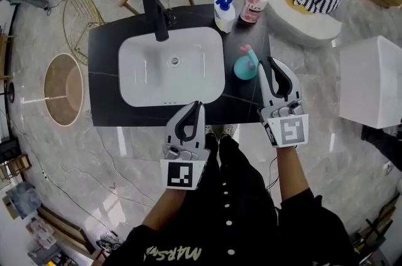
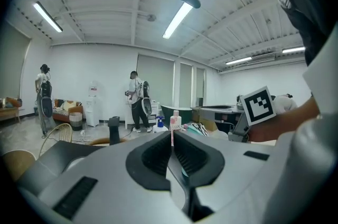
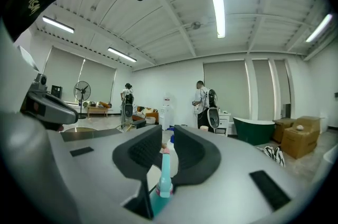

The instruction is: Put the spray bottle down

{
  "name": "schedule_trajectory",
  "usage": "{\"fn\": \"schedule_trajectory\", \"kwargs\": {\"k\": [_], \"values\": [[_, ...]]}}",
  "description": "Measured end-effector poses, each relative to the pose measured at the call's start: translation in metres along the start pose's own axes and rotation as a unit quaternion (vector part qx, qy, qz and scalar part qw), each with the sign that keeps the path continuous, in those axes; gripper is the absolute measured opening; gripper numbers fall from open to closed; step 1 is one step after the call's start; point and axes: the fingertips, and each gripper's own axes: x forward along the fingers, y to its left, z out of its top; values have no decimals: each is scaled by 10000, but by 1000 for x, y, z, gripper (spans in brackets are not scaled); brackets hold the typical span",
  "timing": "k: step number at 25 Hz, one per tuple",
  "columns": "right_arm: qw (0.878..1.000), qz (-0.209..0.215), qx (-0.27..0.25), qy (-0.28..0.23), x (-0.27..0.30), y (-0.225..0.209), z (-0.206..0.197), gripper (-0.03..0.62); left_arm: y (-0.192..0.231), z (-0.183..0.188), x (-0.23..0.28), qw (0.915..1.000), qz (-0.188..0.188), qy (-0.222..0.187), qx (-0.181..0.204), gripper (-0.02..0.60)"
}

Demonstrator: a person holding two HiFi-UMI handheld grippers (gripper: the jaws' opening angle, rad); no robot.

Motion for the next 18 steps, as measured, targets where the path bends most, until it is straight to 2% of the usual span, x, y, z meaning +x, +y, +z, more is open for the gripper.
{"fn": "schedule_trajectory", "kwargs": {"k": [4, 8, 13, 18], "values": [[9997, -55, -207, 147, -4, 7, 15, 40, 3, 19, -4, 9998, -29, -191, 110, 21], [9998, -6, -164, 150, -7, 17, 33, 8, 5, 36, -6, 9990, -54, -350, 270, 21], [9995, 36, -135, 280, -13, 27, 52, 0, 13, 62, -10, 9977, 21, -596, 328, 21], [9996, 37, -252, 120, -23, 28, 79, 0, 18, 92, -13, 9947, 66, -920, 447, 21]]}}
